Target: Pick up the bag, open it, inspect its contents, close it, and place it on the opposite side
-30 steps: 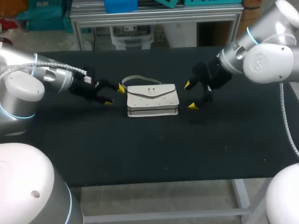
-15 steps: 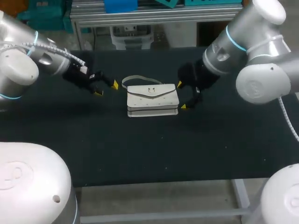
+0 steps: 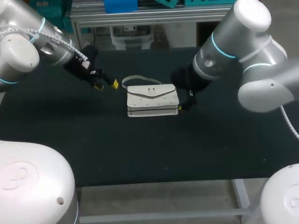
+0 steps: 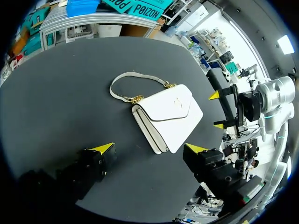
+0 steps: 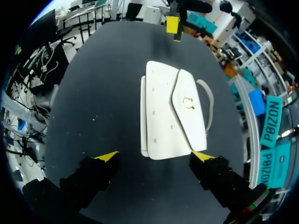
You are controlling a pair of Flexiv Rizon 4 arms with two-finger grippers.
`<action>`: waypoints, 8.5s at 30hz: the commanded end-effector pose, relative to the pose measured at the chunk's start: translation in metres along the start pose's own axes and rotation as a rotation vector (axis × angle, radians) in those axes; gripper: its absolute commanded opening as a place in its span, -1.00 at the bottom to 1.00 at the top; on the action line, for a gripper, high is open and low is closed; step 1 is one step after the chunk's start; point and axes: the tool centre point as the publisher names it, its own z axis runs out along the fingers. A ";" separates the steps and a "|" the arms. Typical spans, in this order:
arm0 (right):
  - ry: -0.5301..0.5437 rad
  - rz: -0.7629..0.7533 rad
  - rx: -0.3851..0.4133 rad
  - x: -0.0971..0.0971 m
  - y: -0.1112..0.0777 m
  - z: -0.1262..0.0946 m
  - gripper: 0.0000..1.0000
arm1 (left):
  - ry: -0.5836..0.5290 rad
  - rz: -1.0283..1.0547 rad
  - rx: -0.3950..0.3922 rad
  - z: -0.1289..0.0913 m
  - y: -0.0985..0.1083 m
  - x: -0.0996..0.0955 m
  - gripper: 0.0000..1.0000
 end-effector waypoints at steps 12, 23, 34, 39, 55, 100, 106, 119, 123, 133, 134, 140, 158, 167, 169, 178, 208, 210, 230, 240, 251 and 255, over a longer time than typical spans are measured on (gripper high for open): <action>-0.091 -0.035 0.045 0.012 0.012 0.005 1.00 | 0.001 0.000 0.001 0.001 0.000 0.000 1.00; -0.152 -0.119 0.133 0.017 0.029 0.017 1.00 | -0.135 0.290 0.126 0.009 -0.013 0.013 1.00; -0.215 -0.192 0.126 0.020 0.033 0.036 1.00 | -0.177 0.716 0.106 0.015 -0.018 0.031 1.00; -0.257 -0.194 0.152 0.018 0.030 0.038 1.00 | -0.177 0.716 0.106 0.015 -0.018 0.031 1.00; -0.335 -0.207 0.200 -0.002 0.025 0.045 0.05 | -0.169 1.016 0.131 0.037 -0.014 0.027 1.00; -0.413 -0.188 0.213 0.001 0.028 0.058 -1.00 | -0.062 1.360 0.231 0.065 -0.015 0.042 1.00; -0.413 -0.188 0.213 0.001 0.028 0.058 -1.00 | -0.062 1.360 0.231 0.065 -0.015 0.042 1.00; -0.413 -0.188 0.213 0.001 0.028 0.058 -1.00 | -0.069 1.595 0.346 0.084 -0.025 0.047 0.73; -0.413 -0.188 0.213 0.001 0.028 0.058 -1.00 | -0.067 1.663 0.348 0.092 -0.023 0.050 0.46; -0.413 -0.188 0.213 0.001 0.028 0.058 -1.00 | -0.092 1.777 0.364 0.111 -0.026 0.052 0.07; -0.413 -0.188 0.213 0.001 0.028 0.058 -1.00 | -0.101 1.788 0.368 0.112 -0.026 0.052 0.05; -0.413 -0.188 0.213 0.001 0.028 0.058 -1.00 | -0.173 1.836 0.383 0.119 -0.029 0.052 -0.02; -0.413 -0.188 0.213 0.001 0.028 0.058 -1.00 | -0.282 1.775 0.426 0.117 -0.050 0.052 -1.00; -0.413 -0.188 0.213 0.001 0.028 0.058 -1.00 | -0.111 1.594 0.346 0.097 -0.065 0.059 -1.00; -0.413 -0.188 0.213 0.001 0.028 0.058 -1.00 | -0.066 1.541 0.329 0.093 -0.070 0.059 -1.00; -0.413 -0.188 0.213 0.001 0.028 0.058 -1.00 | 0.023 1.368 0.225 0.086 -0.091 0.051 -1.00; -0.413 -0.188 0.213 0.001 0.028 0.058 -1.00 | -0.043 1.379 0.158 0.125 -0.082 0.036 0.16; -0.413 -0.188 0.213 0.001 0.028 0.058 -1.00 | -0.039 1.371 0.159 0.126 -0.085 0.035 -0.04; -0.413 -0.188 0.213 0.001 0.028 0.058 -1.00 | -0.072 1.314 0.114 0.132 -0.099 0.022 -1.00; -0.413 -0.188 0.213 0.001 0.028 0.058 -1.00 | -0.008 1.257 0.113 0.128 -0.101 0.020 -1.00; -0.367 -0.178 0.158 0.004 0.037 0.038 1.00 | -0.009 1.203 0.152 0.114 -0.105 0.031 -1.00; -0.350 -0.172 0.143 0.006 0.041 0.023 1.00 | -0.036 1.184 0.156 0.104 -0.108 0.038 -1.00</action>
